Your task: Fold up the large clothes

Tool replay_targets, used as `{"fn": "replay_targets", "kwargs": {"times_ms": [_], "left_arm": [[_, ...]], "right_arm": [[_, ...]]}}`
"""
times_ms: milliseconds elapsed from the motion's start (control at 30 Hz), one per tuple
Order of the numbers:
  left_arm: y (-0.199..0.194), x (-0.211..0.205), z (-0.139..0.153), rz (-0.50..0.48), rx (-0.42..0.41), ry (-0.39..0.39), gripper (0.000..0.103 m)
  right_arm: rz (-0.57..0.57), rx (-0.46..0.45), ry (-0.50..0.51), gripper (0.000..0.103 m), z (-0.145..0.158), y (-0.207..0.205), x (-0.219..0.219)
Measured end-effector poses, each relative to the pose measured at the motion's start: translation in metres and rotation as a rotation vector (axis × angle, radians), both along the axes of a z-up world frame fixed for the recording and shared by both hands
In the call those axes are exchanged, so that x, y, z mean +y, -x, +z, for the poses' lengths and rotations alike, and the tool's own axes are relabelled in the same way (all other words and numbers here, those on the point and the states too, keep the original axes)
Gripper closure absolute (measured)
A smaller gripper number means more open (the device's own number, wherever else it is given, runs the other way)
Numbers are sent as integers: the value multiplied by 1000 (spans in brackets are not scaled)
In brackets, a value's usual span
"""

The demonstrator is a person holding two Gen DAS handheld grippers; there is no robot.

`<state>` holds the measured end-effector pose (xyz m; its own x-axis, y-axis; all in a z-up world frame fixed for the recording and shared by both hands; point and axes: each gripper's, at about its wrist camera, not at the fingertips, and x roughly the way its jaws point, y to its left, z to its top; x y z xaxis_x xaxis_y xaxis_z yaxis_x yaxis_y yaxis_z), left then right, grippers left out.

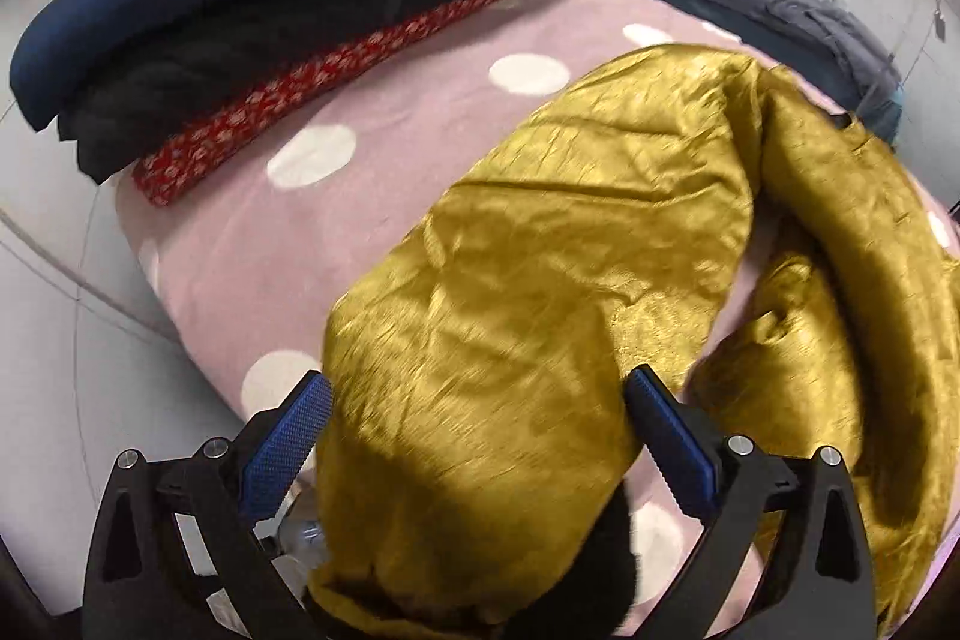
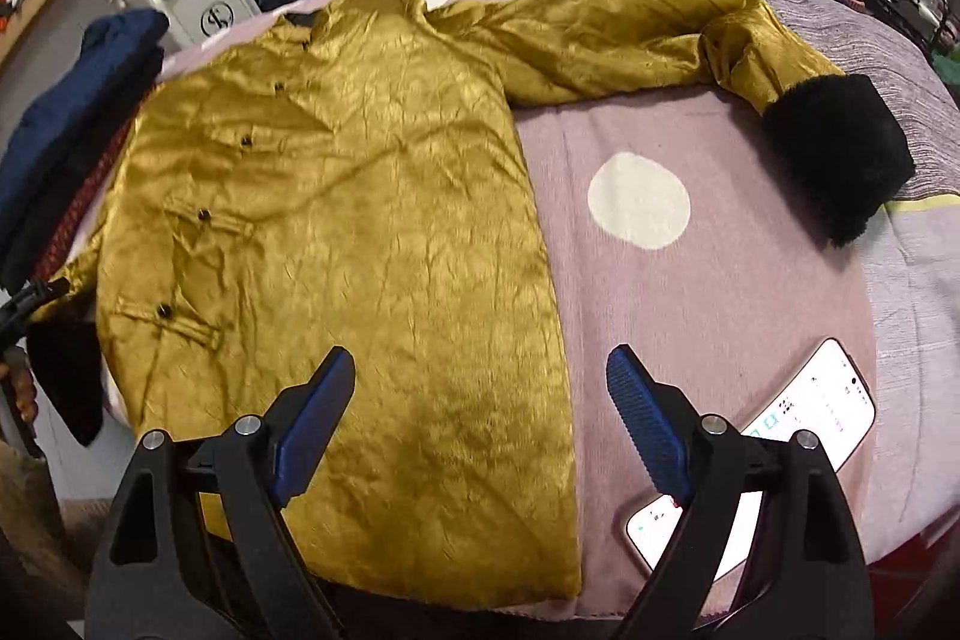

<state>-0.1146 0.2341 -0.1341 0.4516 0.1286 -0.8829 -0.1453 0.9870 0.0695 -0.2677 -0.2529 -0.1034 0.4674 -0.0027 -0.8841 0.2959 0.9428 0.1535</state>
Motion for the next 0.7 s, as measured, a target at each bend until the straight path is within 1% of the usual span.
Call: {"fn": "replay_targets", "kwargs": {"times_ms": [67, 100, 167, 200, 233, 267, 300, 333, 400, 433, 500, 567, 600, 667, 700], "left_arm": [[4, 2, -6, 17, 13, -36, 7], [7, 4, -7, 29, 16, -34, 7], [12, 8, -11, 52, 20, 2, 7], [13, 7, -13, 48, 25, 10, 7], [12, 3, -19, 29, 39, -6, 8], [9, -4, -25, -4, 57, -49, 16], [9, -9, -29, -27, 65, -83, 30], [8, -15, -32, -44, 65, -115, 37], [8, -21, -33, -62, 52, -130, 61], [7, -22, -33, -68, 50, -142, 66], [-1, -22, -31, -76, 48, -163, 81], [-8, -17, -15, -73, 16, -172, 86], [-13, -12, 1, -66, -28, -199, 87], [-22, 0, 38, -30, -145, -290, 87], [-28, 9, 61, 8, -215, -357, 87]], "right_arm": [[7, 13, 1, 18, -5, 2, 3], [7, 18, 4, 18, -7, 3, 4], [5, 23, 11, 18, -9, 6, 5], [2, 28, 8, 18, -12, 7, 6], [-2, 32, 3, 18, -13, 8, 5], [-6, 37, -6, 18, -16, 9, 5], [-9, 42, -12, 18, -18, 9, 5], [-11, 50, -19, 18, -20, 9, 6], [-10, 53, -20, 18, -21, 9, 8], [-7, 46, -15, 18, -20, 10, 10], [-4, 39, -10, 18, -19, 11, 11], [-4, 43, -8, 18, -19, 10, 11], [-6, 42, -5, 18, -18, 10, 11], [-14, 35, -3, 18, -16, 11, 9], [-20, 30, -4, 18, -15, 12, 7]]}}
